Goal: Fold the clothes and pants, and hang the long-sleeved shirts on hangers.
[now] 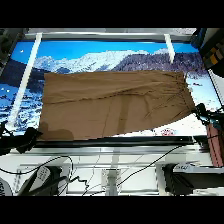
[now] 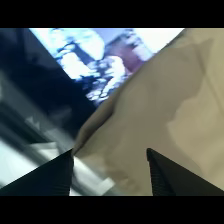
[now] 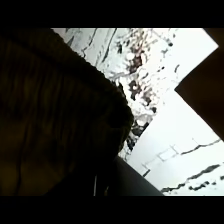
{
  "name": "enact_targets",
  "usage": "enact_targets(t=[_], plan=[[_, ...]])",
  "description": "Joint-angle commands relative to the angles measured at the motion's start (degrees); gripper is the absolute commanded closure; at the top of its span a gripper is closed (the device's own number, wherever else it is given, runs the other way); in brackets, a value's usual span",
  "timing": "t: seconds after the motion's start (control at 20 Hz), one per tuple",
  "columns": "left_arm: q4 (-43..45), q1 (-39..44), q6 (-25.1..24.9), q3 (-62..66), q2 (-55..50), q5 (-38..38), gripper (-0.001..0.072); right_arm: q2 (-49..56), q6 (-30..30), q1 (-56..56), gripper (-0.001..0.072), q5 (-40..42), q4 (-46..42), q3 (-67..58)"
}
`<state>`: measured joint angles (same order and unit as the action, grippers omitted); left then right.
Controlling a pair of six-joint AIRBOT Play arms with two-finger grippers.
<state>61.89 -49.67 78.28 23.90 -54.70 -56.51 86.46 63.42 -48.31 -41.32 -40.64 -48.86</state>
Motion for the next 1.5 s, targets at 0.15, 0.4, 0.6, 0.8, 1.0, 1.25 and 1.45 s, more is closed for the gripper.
enact_targets(t=[0.15, 0.4, 0.6, 0.8, 1.0, 1.25, 1.45], plan=[[-5.0, 0.0, -3.5, -2.5, -0.1, 6.5, 0.0472, -0.8, 0.1, 0.0, 0.0675, -3.9, 0.0, -0.2], [-10.3, 0.0, -7.8, -0.9, 0.2, 7.8, 0.0682, -5.7, 0.1, 0.0, 0.0676, -7.2, -0.1, -0.2], [-23.0, 0.0, -11.5, 7.0, 0.4, 7.5, 0.0681, -16.3, 0.4, 0.0, 0.0677, -10.8, -1.1, -0.2], [-30.2, 0.1, -11.7, 14.3, 1.5, 7.5, 0.0682, -27.7, 9.8, 0.3, 0.0677, -14.2, -4.6, -0.2], [-31.5, 6.4, -11.6, 19.1, 0.8, 15.2, 0.0683, -29.7, 13.8, 7.3, 0.0678, -11.2, -6.1, -2.0], [-29.6, 17.6, -8.2, 28.7, -8.5, 25.7, 0.0685, -22.1, 27.8, 19.6, 0.0678, -1.3, -19.7, -12.6], [-26.8, 21.8, -2.0, 39.1, -21.2, 26.1, 0.0685, -11.5, 36.5, 21.8, 0.0678, -1.1, -20.6, -22.7]])
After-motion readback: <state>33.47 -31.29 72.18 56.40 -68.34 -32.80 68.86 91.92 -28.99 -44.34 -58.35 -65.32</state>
